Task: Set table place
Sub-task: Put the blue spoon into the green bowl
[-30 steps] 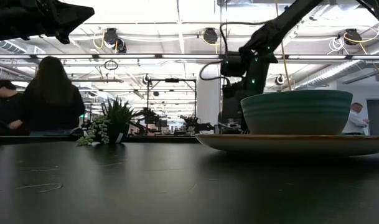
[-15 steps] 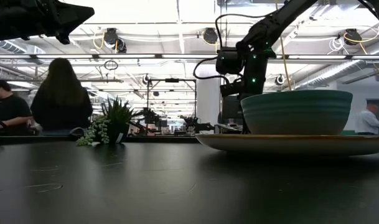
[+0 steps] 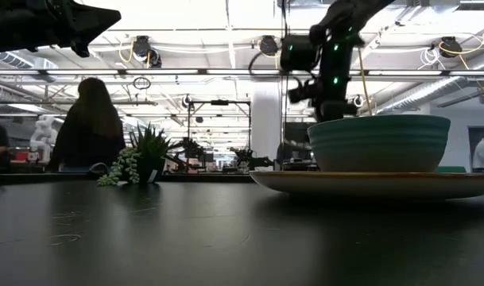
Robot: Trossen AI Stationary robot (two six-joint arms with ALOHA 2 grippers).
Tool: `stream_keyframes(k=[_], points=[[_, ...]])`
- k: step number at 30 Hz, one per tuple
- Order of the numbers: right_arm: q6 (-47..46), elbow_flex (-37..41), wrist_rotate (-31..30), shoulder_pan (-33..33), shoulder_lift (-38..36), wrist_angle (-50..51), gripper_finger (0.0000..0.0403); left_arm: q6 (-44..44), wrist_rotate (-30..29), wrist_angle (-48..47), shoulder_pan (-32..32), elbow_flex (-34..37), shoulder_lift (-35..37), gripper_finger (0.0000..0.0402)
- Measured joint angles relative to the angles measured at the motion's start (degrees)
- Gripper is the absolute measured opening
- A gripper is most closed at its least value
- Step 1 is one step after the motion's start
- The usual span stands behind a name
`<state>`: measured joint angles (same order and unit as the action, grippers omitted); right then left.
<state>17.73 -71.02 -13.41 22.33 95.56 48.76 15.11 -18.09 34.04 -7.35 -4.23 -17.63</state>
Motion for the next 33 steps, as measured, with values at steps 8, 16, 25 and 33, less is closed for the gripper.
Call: stream_keyframes(k=[8, 16, 25, 33], points=[[-0.7, 0.0, 0.2, -1.5, -5.6, -0.4, 0.0018, -0.2, 0.0, 0.0, 0.0, 0.0, 0.0, 0.0008], [-2.5, -0.1, 4.7, -1.9, -5.9, -0.4, 0.0018, -0.4, 0.0, 0.0, 0.0, 0.0, 0.0, 0.0008], [3.6, -0.1, 4.7, -5.3, -5.9, 0.6, 0.0018, -0.4, 0.0, 0.0, 0.0, 0.0, 0.0, 0.0008], [8.6, -0.1, 3.8, -10.6, -5.9, 1.3, 0.0018, -0.4, 0.0, -0.5, 0.0, 0.0, 0.0, 0.0008]])
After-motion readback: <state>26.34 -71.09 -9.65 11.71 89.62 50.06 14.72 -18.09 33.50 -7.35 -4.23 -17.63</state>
